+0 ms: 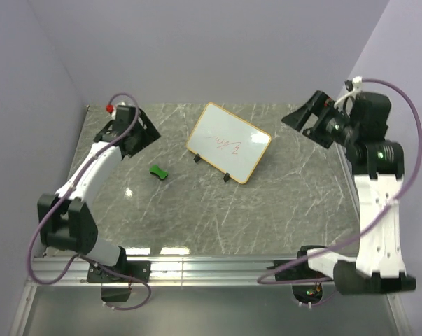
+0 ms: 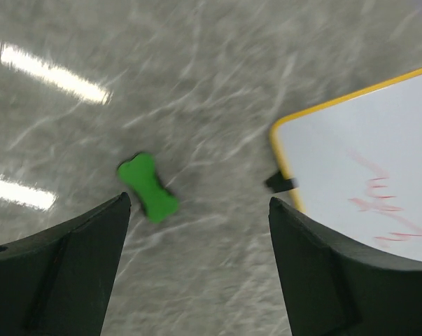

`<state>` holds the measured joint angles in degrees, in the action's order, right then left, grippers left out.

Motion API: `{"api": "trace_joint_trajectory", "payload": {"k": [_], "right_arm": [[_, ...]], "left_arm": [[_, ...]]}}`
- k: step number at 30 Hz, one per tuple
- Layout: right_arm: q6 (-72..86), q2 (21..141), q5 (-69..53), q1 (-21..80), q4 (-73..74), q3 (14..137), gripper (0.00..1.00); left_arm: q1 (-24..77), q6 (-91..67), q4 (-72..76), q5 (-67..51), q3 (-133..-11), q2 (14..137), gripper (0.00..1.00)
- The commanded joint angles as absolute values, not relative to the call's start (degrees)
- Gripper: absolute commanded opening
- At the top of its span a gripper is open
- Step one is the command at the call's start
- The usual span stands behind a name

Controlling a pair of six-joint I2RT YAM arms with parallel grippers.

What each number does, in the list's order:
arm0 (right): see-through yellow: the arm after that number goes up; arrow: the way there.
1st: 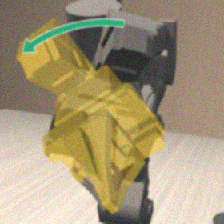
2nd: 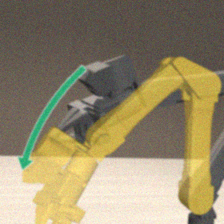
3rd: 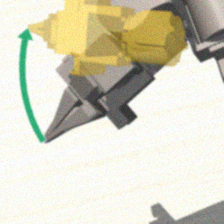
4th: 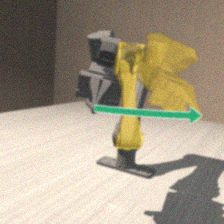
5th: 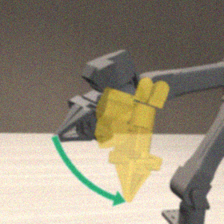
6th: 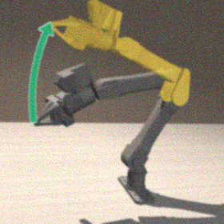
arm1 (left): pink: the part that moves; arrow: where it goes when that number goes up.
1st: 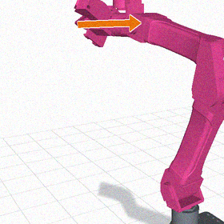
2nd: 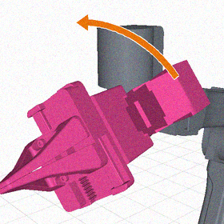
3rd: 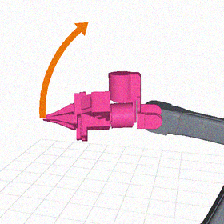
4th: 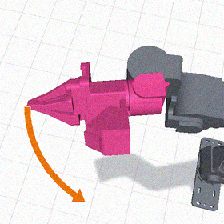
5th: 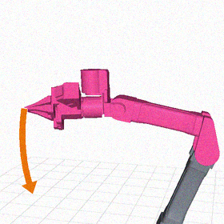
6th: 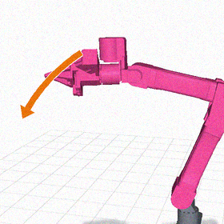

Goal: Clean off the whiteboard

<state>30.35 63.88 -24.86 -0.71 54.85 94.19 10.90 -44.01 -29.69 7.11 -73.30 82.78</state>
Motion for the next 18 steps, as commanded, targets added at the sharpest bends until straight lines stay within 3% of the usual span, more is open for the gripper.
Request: {"api": "trace_joint_trajectory", "payload": {"k": [1,5,10,15,18], "right_arm": [[31.20,70.20,-25.49,-0.35,49.49,98.52,1.00],[31.64,74.17,-28.12,-0.44,48.69,99.05,1.00],[30.50,75.32,-26.55,-0.44,48.60,94.93,1.00],[28.92,76.37,-24.88,-0.44,49.39,93.78,1.00],[28.65,77.34,-24.87,-0.44,49.48,93.52,1.00]], "left_arm": [[12.48,-42.45,-36.66,10.11,-72.78,85.95,0.85],[12.57,-42.89,-31.73,7.56,-71.10,88.23,0.84],[12.74,-47.19,-39.80,9.67,-78.82,99.92,0.77],[14.41,-50.18,-38.94,9.93,-78.66,102.83,0.76],[14.59,-53.07,-41.91,11.07,-80.68,106.07,0.70]]}}
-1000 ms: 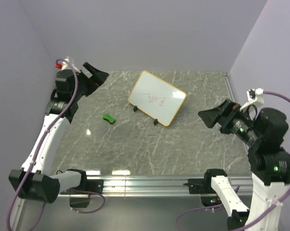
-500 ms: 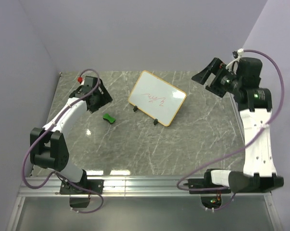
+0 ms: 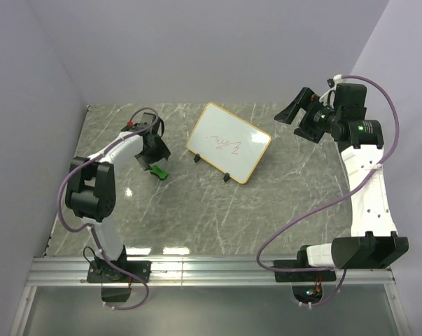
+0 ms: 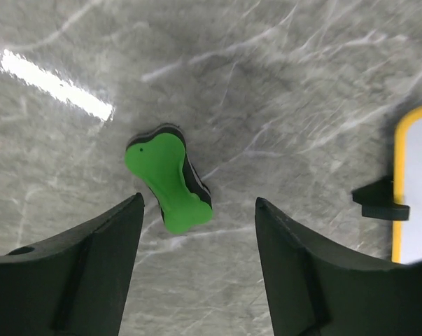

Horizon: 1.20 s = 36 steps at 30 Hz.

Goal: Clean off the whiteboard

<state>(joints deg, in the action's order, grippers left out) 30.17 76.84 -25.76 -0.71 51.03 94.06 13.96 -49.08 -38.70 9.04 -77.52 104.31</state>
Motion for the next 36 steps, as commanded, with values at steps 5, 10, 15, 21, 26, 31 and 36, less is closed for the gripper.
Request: {"api": "trace_joint_trajectory", "payload": {"k": [5,10,15,21,26,31,36], "right_arm": [[28.48,79.27,-25.14,-0.35,49.22,93.25,1.00],[28.21,80.59,-25.22,-0.44,49.48,94.04,0.99],[27.95,81.12,-25.31,-0.35,49.75,94.22,0.99],[27.60,80.60,-24.87,-0.44,49.83,93.25,0.99],[27.42,79.98,-24.70,-0.35,49.75,91.59,0.99],[27.16,79.02,-24.17,-0.35,49.48,90.35,0.99],[26.63,78.22,-23.73,-0.44,48.35,88.60,0.99]], "left_arm": [[15.11,-56.42,-43.68,11.33,-79.98,105.91,0.67],[15.82,-57.04,-44.56,12.83,-80.42,107.31,0.67],[15.91,-57.13,-43.60,12.13,-80.25,109.07,0.65],[16.00,-56.87,-42.19,12.13,-79.37,110.39,0.61],[16.00,-56.87,-40.69,12.04,-78.40,111.00,0.34],[16.00,-56.16,-40.78,11.78,-78.14,110.92,0.16],[16.00,-54.59,-40.52,10.73,-76.82,110.39,0.15]]}}
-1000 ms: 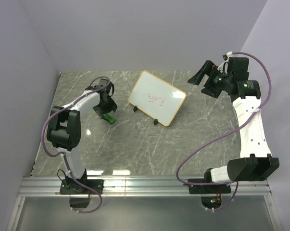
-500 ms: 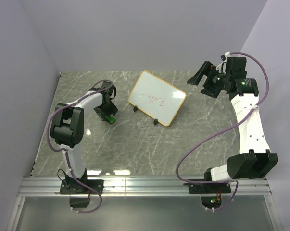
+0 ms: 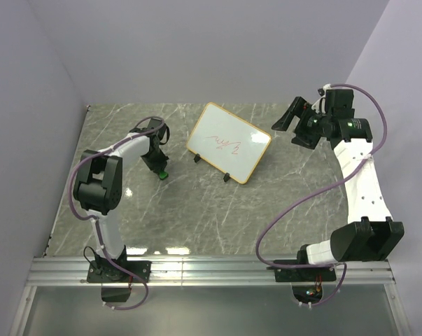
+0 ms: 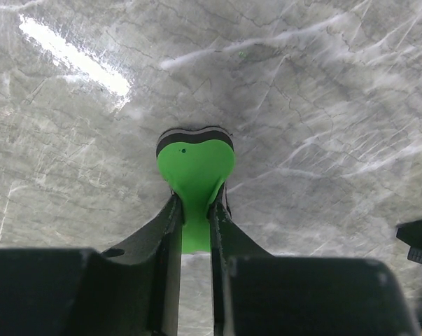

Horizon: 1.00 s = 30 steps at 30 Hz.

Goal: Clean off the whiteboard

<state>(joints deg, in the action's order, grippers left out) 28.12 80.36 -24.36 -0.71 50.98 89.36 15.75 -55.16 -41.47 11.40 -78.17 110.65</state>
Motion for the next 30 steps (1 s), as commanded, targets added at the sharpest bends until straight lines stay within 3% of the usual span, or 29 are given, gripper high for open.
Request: {"api": "trace_joint_trajectory", "payload": {"k": [1,5,8,12,14,23,30], "right_arm": [[26.54,78.22,-24.08,-0.44,47.99,88.42,0.99],[26.63,78.49,-26.54,-0.35,44.48,87.28,0.99],[26.54,79.01,-29.60,-0.61,40.27,85.88,0.99],[26.63,80.24,-35.66,-0.70,32.28,83.24,0.99],[26.54,80.24,-37.00,-0.70,29.81,80.88,1.00],[27.50,82.70,-35.07,-5.44,19.09,67.60,1.00],[32.43,85.51,-40.78,-7.30,1.17,58.45,1.00]], "left_arm": [[16.00,-54.41,-40.52,10.46,-76.64,110.39,0.16],[16.00,-53.35,-40.08,9.84,-74.71,109.60,0.20],[16.00,-52.65,-40.08,10.28,-72.95,108.99,0.13],[16.00,-51.33,-38.59,9.14,-70.23,108.20,0.10],[16.00,-50.89,-38.06,8.96,-68.56,107.49,0.00],[16.00,-46.85,-39.37,6.51,-67.85,101.87,0.00],[18.19,-45.97,-42.53,5.62,-73.46,97.56,0.00]]}}
